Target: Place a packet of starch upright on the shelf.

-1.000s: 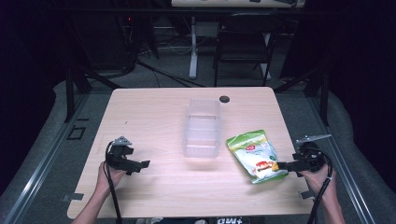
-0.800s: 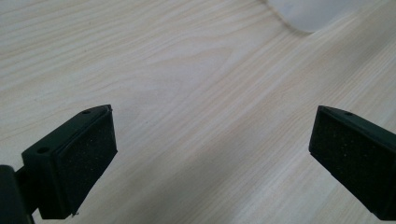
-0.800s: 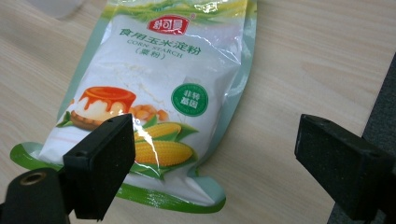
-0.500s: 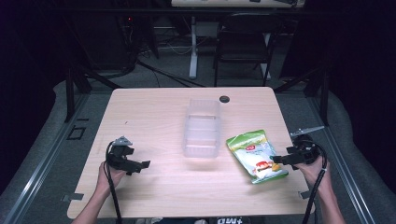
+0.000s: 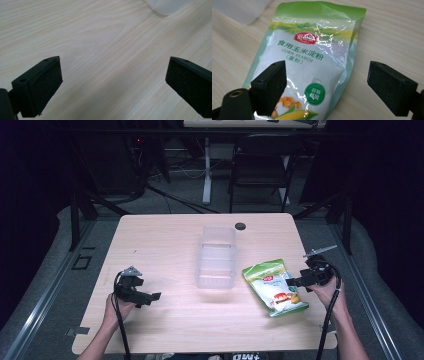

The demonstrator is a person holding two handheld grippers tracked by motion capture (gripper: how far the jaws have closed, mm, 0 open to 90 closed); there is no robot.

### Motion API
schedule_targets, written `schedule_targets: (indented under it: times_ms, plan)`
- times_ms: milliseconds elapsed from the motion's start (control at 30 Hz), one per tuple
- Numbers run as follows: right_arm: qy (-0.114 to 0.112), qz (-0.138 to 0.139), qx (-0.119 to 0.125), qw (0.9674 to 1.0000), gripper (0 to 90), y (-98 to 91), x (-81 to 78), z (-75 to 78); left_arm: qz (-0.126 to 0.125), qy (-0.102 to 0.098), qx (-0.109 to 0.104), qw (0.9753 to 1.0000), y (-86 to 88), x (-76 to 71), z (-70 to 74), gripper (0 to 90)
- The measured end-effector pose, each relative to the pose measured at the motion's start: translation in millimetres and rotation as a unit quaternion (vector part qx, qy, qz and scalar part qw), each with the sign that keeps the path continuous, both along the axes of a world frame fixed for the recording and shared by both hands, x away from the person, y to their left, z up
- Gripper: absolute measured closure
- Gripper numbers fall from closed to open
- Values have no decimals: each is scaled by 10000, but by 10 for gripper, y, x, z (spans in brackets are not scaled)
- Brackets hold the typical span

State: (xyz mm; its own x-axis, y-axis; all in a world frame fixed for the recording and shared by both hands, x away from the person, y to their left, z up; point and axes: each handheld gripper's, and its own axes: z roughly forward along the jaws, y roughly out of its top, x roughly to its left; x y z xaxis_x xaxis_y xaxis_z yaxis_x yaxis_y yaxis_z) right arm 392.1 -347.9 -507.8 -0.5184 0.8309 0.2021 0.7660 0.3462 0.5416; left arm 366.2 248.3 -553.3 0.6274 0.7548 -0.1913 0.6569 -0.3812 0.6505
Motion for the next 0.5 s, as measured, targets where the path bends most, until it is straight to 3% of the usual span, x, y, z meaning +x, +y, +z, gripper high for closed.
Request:
schedule_targets:
  times_ms: [133,500]
  plan:
    - [29,4,-4,10000,172,20,101,-34,-38,-32,24,10000,-8,1,2,8]
    - [388,5,-86,9992,248,83,396,-222,-88,-14,-30,10000,-6,-1,1,6]
